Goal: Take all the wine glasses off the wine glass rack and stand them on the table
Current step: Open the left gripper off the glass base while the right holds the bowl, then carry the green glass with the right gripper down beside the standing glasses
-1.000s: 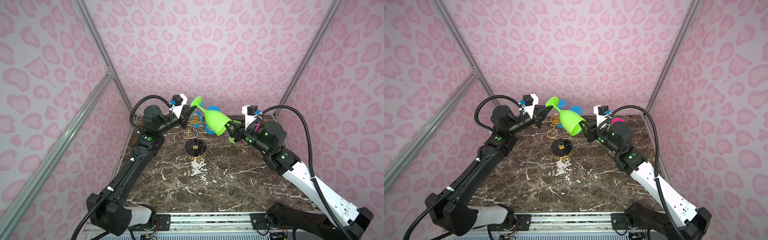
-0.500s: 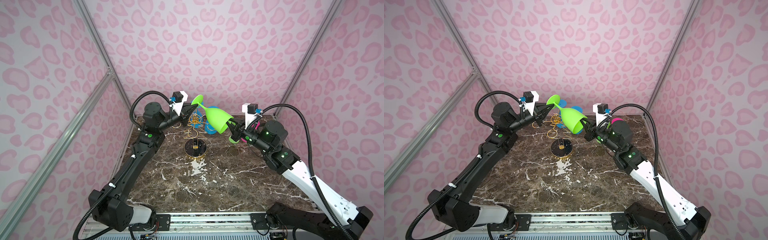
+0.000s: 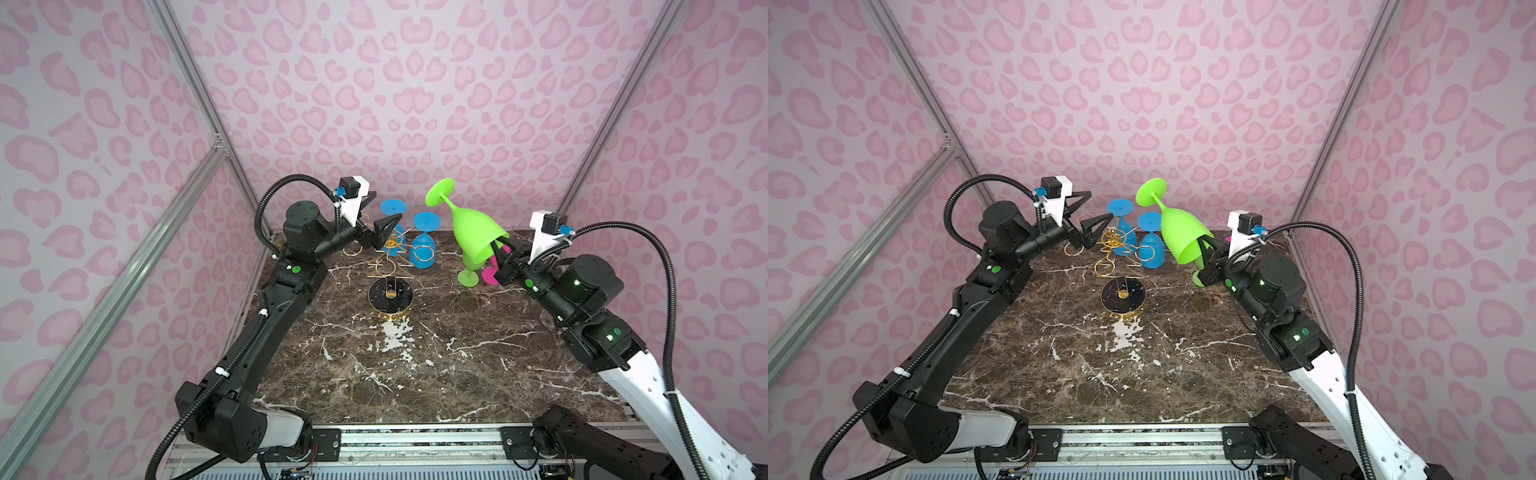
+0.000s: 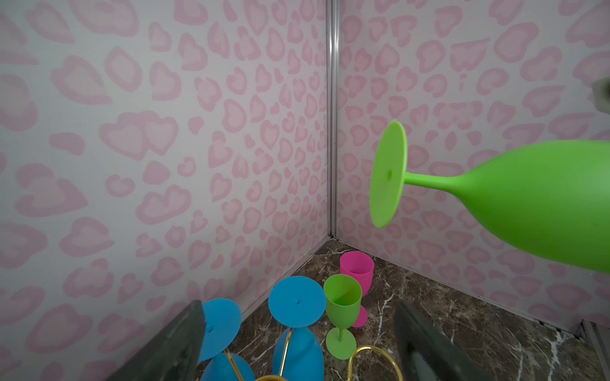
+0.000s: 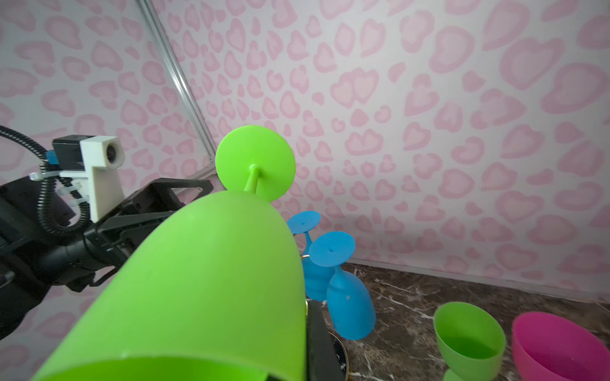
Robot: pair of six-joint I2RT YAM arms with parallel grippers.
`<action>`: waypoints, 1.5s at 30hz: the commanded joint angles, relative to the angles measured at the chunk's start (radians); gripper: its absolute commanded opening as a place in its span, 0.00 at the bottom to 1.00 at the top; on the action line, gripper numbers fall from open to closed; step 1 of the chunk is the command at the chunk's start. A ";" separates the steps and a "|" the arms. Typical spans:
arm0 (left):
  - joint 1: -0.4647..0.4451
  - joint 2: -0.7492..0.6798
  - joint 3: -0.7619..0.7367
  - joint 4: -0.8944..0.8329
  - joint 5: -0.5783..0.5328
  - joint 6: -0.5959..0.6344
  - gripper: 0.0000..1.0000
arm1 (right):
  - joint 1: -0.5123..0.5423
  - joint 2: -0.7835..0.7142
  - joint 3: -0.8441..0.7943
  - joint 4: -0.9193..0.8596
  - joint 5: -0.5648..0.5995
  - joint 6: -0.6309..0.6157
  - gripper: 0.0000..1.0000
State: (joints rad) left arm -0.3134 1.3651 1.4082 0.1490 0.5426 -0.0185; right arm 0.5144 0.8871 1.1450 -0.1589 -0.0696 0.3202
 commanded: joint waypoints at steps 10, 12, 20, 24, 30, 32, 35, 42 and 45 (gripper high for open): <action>0.130 -0.102 -0.025 0.157 -0.098 -0.257 0.97 | -0.110 -0.139 -0.025 -0.681 0.166 -0.004 0.00; 0.152 -0.122 -0.044 0.192 -0.088 -0.288 0.97 | -0.146 -0.119 -0.039 -0.731 0.106 -0.009 0.00; 0.175 -0.183 -0.040 0.161 -0.162 -0.204 0.97 | -0.298 0.009 -0.001 -0.937 -0.001 -0.094 0.00; 0.174 -0.210 -0.034 0.135 -0.215 -0.150 0.98 | -0.382 0.118 0.034 -1.012 -0.023 -0.141 0.00; 0.175 -0.241 -0.031 0.118 -0.229 -0.129 0.99 | -0.423 0.272 0.136 -1.064 0.125 -0.159 0.00; 0.175 -0.246 -0.027 0.111 -0.230 -0.127 0.99 | -0.462 0.340 0.168 -1.080 0.144 -0.184 0.00; 0.173 -0.254 -0.025 0.100 -0.234 -0.127 0.99 | -0.478 0.422 0.200 -1.069 0.189 -0.187 0.00; 0.173 -0.300 -0.054 0.051 -0.253 -0.122 0.99 | -0.531 0.641 0.366 -1.105 0.214 -0.194 0.00; 0.174 -0.343 -0.113 0.048 -0.253 -0.114 0.99 | -0.566 0.718 0.439 -1.103 0.213 -0.206 0.00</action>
State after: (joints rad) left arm -0.1413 1.0473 1.3273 0.2028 0.3019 -0.1455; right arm -0.0292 1.5642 1.5440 -1.2427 0.1226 0.1322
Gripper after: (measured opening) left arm 0.995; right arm 0.049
